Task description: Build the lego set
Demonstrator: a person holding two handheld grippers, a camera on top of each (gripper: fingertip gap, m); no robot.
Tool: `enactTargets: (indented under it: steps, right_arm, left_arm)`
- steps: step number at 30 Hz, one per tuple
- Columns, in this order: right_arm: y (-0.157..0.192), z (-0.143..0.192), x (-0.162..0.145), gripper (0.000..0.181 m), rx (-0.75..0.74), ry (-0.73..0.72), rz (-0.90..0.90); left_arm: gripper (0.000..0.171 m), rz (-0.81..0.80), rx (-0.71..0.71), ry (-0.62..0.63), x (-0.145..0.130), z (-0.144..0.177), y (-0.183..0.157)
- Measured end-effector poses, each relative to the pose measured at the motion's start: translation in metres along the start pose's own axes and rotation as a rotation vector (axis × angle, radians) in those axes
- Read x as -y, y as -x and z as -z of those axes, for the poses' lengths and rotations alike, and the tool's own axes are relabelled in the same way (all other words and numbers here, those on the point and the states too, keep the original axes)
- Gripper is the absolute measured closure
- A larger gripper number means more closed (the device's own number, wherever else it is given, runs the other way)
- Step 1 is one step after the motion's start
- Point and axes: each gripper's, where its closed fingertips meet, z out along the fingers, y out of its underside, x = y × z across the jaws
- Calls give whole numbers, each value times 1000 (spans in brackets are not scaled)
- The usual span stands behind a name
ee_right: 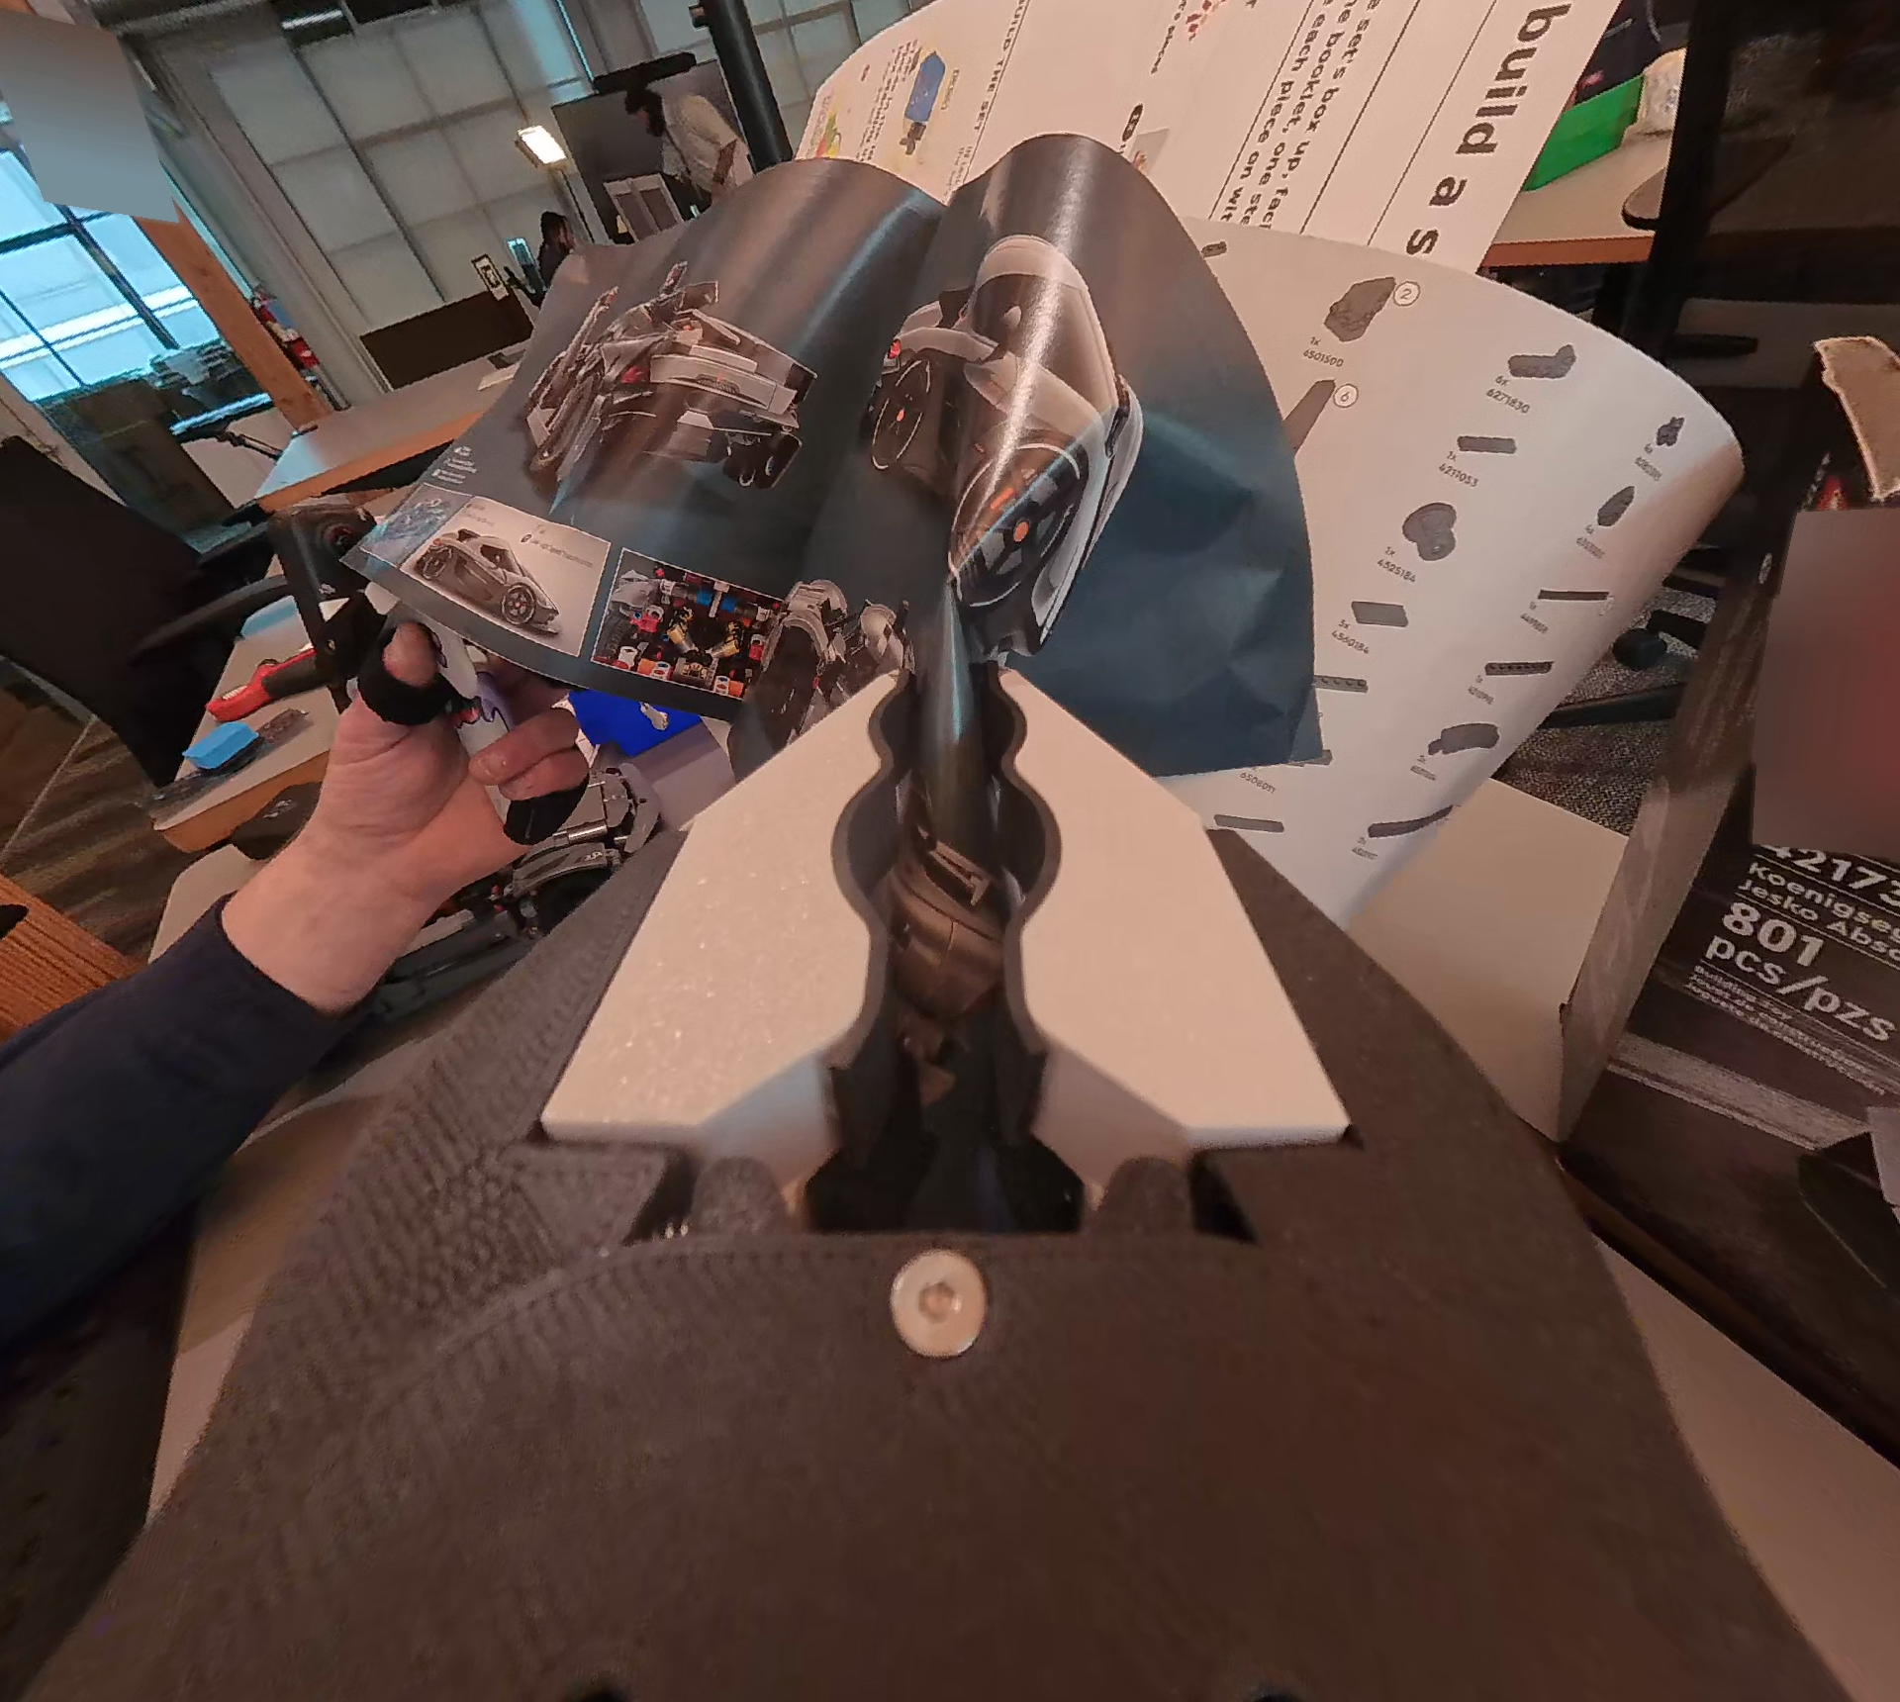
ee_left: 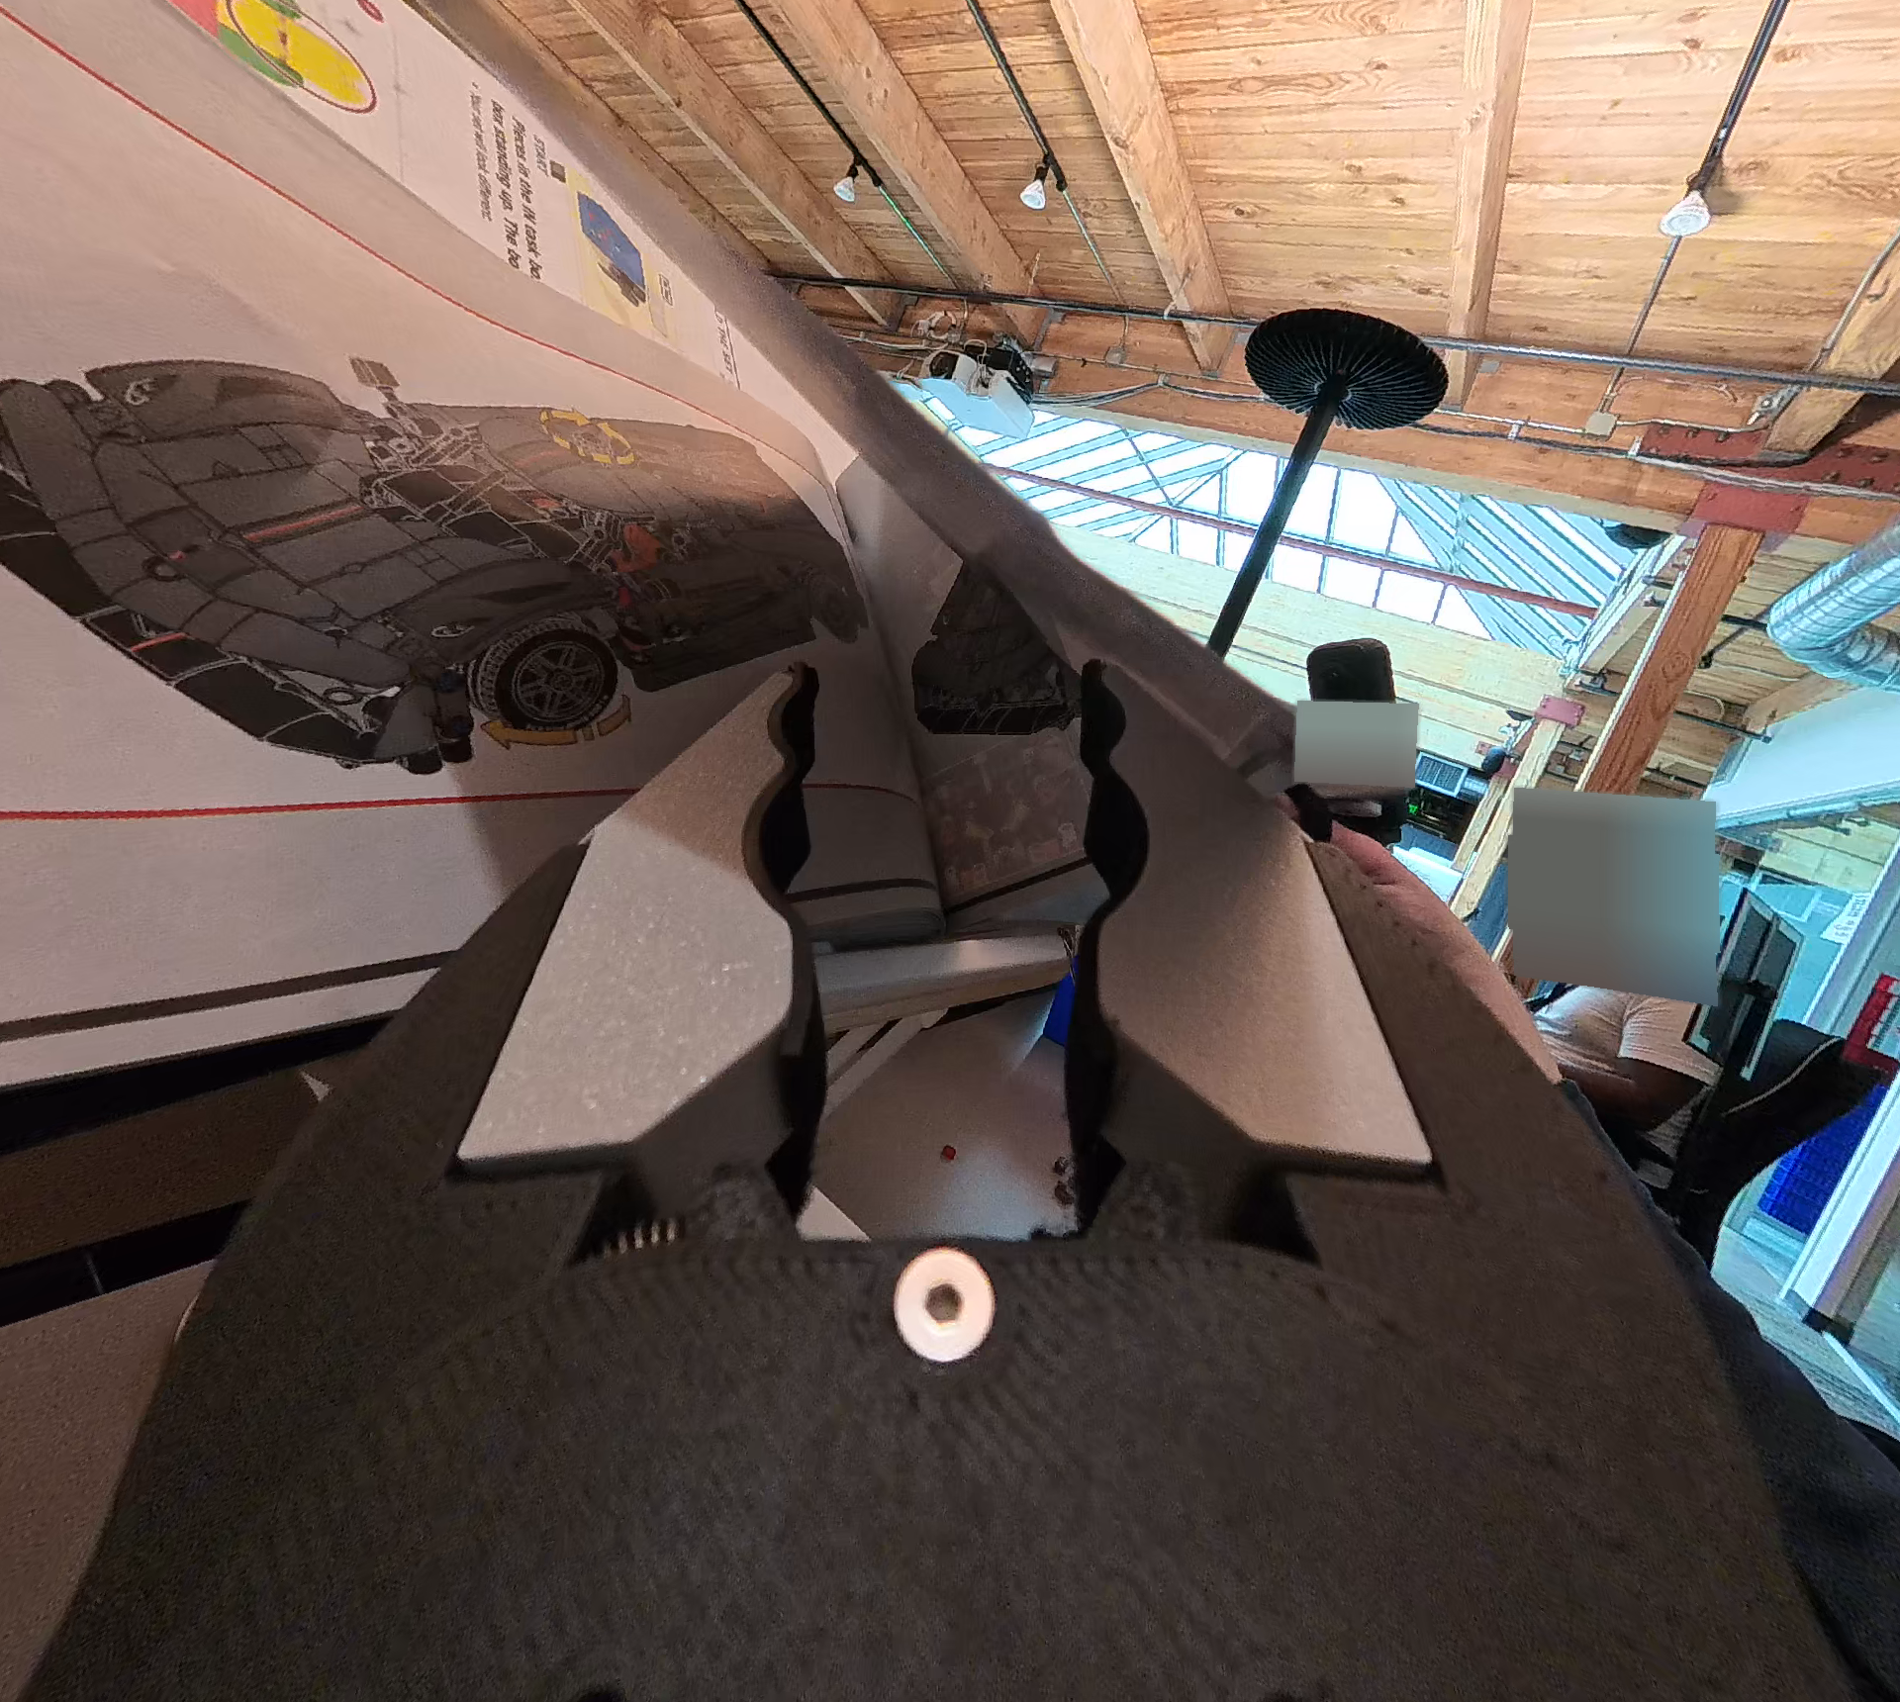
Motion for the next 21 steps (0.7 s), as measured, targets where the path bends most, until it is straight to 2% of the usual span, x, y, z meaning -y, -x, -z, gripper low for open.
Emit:
enactTargets:
  steps: [8,17,18,21]
  right_arm:
    - [1,0,1,171,1,-3,0]
    - [1,0,0,161,6,2,-16]
    - [1,0,0,162,2,6,-10]
    - [0,-2,-1,166,-9,14,1]
  left_arm:
    - [122,7,1,-6,1,1,1]
    - [122,10,30,-13,0,3,8]
    - [121,11,14,-23,0,4,6]
    - [115,45,-185,-147,15,12,-20]
